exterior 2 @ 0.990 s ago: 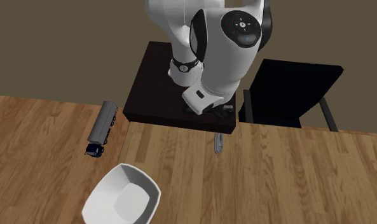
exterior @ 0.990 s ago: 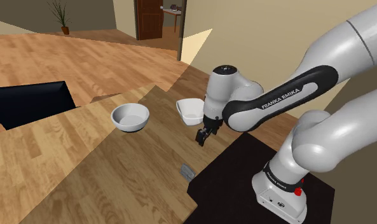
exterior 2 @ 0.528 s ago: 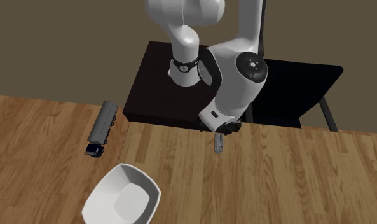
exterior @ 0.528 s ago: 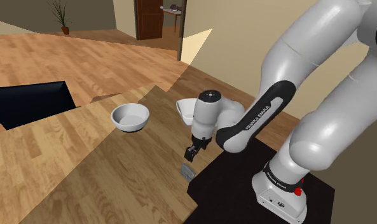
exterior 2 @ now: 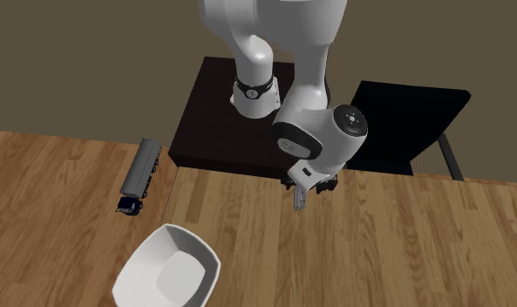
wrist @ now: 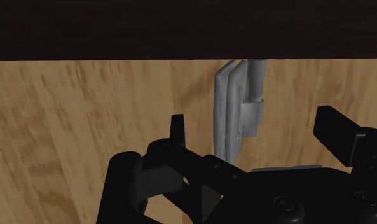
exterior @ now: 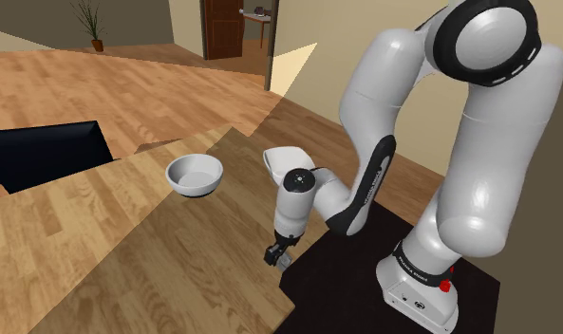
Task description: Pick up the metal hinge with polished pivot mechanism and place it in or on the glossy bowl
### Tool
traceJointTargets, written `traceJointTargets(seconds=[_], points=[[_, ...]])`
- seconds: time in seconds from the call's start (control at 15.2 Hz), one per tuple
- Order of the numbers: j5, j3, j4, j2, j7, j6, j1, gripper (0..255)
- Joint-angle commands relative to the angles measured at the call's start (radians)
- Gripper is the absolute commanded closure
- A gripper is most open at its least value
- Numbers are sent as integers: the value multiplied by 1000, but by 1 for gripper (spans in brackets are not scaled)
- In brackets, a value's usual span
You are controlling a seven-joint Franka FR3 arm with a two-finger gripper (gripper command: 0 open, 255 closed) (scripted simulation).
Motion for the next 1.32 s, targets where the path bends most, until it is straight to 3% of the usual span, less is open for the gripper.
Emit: traceJointTargets(seconds=[0.0, 0.26, 0.79, 0.86, 1.25], points=[[-86, -57, 24, 45, 73, 20, 44, 0], [-204, -144, 67, 118, 176, 54, 111, 0], [-203, -143, 67, 117, 176, 54, 111, 0], [-203, -143, 67, 117, 176, 54, 111, 255], [-203, -143, 67, 117, 176, 54, 111, 255]])
